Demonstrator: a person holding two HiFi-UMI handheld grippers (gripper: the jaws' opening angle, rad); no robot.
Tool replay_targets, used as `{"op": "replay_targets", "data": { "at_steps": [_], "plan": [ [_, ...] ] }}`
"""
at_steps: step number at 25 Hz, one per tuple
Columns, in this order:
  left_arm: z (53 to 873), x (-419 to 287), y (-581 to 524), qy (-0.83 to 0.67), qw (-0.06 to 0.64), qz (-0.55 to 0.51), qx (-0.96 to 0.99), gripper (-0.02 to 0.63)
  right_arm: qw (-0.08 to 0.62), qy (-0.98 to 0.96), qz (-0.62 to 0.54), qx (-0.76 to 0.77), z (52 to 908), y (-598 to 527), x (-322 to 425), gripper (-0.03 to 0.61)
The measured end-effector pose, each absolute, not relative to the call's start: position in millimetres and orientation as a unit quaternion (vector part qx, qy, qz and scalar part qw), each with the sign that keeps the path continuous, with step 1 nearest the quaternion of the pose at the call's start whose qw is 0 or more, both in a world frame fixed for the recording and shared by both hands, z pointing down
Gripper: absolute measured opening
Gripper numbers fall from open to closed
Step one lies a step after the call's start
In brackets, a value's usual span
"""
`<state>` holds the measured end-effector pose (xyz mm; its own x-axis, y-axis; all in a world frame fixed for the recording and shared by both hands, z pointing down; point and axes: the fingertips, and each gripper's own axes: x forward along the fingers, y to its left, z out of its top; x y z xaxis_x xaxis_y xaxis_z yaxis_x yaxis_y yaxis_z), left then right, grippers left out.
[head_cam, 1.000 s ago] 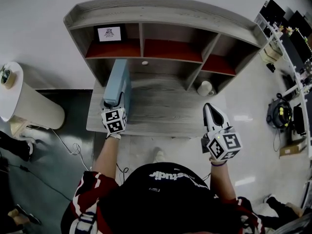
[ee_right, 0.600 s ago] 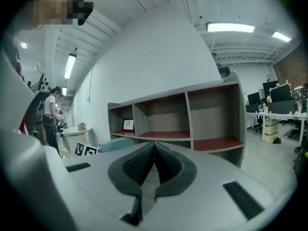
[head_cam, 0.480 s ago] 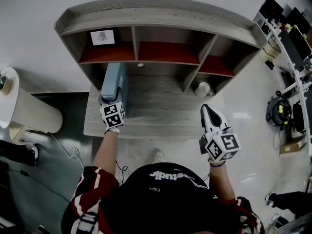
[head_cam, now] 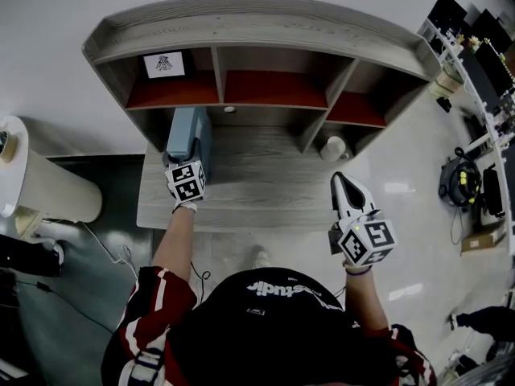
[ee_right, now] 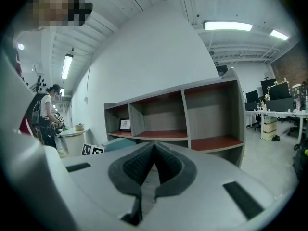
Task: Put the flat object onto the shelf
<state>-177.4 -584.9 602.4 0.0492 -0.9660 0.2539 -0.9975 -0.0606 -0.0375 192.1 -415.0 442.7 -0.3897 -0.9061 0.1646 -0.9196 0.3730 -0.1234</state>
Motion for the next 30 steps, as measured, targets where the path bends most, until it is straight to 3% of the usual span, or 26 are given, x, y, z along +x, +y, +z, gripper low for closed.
{"op": "replay_targets", "data": {
  "at_steps": [12,18,30],
  "plan": [
    [605,-175,-597,-0.677,0.063,0.109,0.725,0.270,0.037,-0.831,0.100,0.546,444,-426,185,-0.006],
    [605,-177,-596,-0.672,0.077,0.111,0.728,0.319,0.041,-0.833,0.100,0.542,445,-424,180,-0.005],
    [558,-180,-572,-0.671,0.061,0.078,0.735,0.325,0.039,-0.842,0.097,0.529,442,-404,159,-0.005]
  ]
}}
